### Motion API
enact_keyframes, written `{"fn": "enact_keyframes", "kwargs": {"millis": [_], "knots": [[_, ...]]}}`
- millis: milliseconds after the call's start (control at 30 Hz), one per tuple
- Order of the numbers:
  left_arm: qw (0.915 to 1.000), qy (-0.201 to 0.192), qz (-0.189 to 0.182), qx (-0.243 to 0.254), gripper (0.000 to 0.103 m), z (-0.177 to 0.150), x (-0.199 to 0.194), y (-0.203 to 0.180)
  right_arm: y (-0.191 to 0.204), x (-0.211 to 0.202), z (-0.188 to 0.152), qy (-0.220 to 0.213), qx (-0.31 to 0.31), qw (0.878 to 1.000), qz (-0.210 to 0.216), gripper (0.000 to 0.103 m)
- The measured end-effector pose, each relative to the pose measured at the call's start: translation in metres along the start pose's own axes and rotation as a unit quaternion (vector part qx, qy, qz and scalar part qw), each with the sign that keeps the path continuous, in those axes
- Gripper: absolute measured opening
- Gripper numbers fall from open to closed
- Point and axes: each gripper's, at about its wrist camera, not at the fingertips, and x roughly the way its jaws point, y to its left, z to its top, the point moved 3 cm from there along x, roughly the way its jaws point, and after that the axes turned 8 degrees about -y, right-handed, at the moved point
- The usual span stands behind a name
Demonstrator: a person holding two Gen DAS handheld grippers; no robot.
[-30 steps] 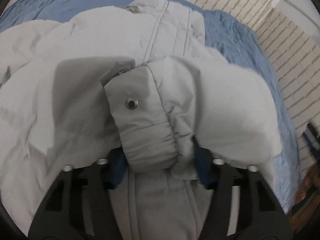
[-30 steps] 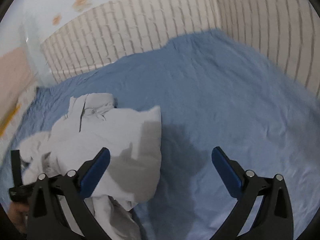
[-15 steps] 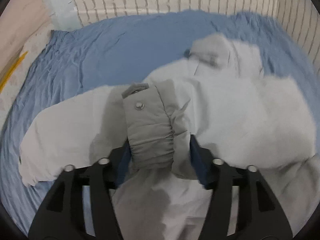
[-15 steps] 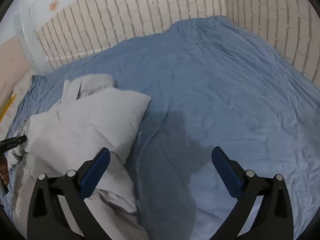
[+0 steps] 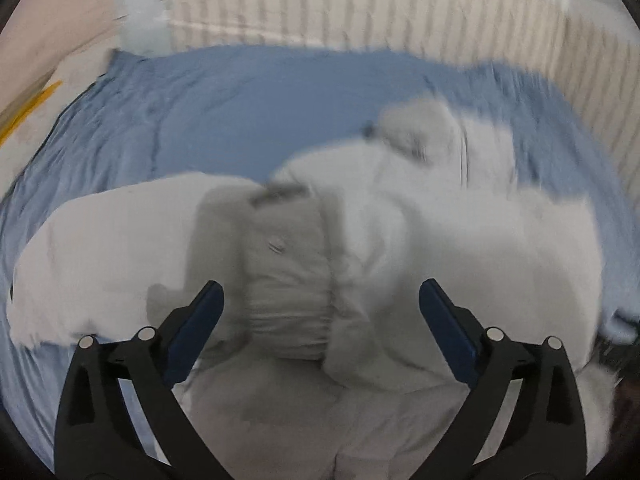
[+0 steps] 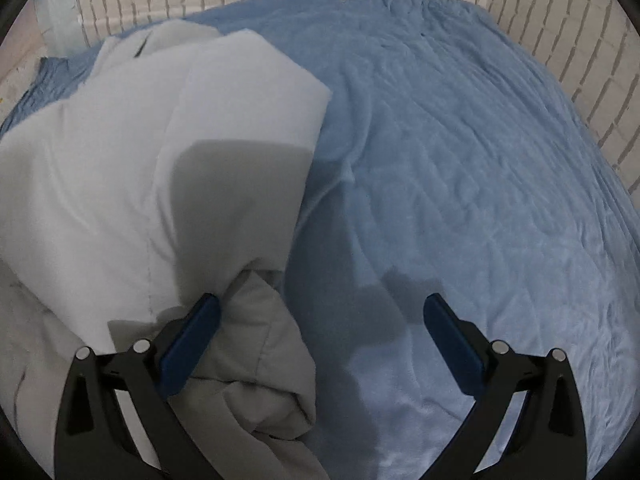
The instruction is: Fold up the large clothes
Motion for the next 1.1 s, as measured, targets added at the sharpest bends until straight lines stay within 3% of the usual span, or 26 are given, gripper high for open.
{"fn": "enact_keyframes", "kwargs": {"millis": [67, 167, 400, 500, 633, 733, 833, 1000, 1100], "knots": [[0.9993, 0.036, 0.008, 0.009, 0.1, -0.012, 0.025, -0.001, 0.004, -0.002, 0.0, -0.005, -0.012, 1.0, -0.007, 0.101], [0.9986, 0.051, 0.009, -0.011, 0.1, -0.021, 0.043, 0.004, 0.008, -0.001, -0.002, -0.006, -0.018, 1.0, -0.004, 0.101], [0.9982, 0.031, 0.039, 0.032, 0.1, -0.027, 0.047, -0.006, 0.007, 0.013, -0.011, 0.004, -0.003, 1.0, 0.012, 0.101], [0.9994, 0.026, 0.019, 0.009, 0.1, -0.028, 0.048, -0.006, 0.008, 0.017, -0.014, 0.004, 0.003, 1.0, 0.01, 0.101], [0.9996, 0.002, -0.008, -0.026, 0.099, -0.023, 0.022, 0.018, 0.002, 0.007, -0.005, 0.0, 0.012, 1.0, 0.009, 0.101], [0.9989, -0.033, -0.01, -0.033, 0.1, -0.021, -0.014, 0.055, -0.003, -0.02, 0.011, -0.033, 0.033, 0.999, 0.002, 0.101], [0.9974, -0.046, 0.043, -0.036, 0.1, -0.03, -0.044, 0.114, 0.003, -0.057, 0.029, -0.076, 0.044, 0.996, 0.018, 0.101], [0.9882, -0.035, 0.072, -0.131, 0.1, -0.054, -0.058, 0.21, 0.016, -0.112, 0.043, -0.137, 0.037, 0.989, 0.029, 0.101], [0.9816, -0.049, 0.1, -0.155, 0.1, -0.069, -0.059, 0.248, 0.005, -0.137, 0.048, -0.161, 0.057, 0.985, 0.031, 0.101]]}}
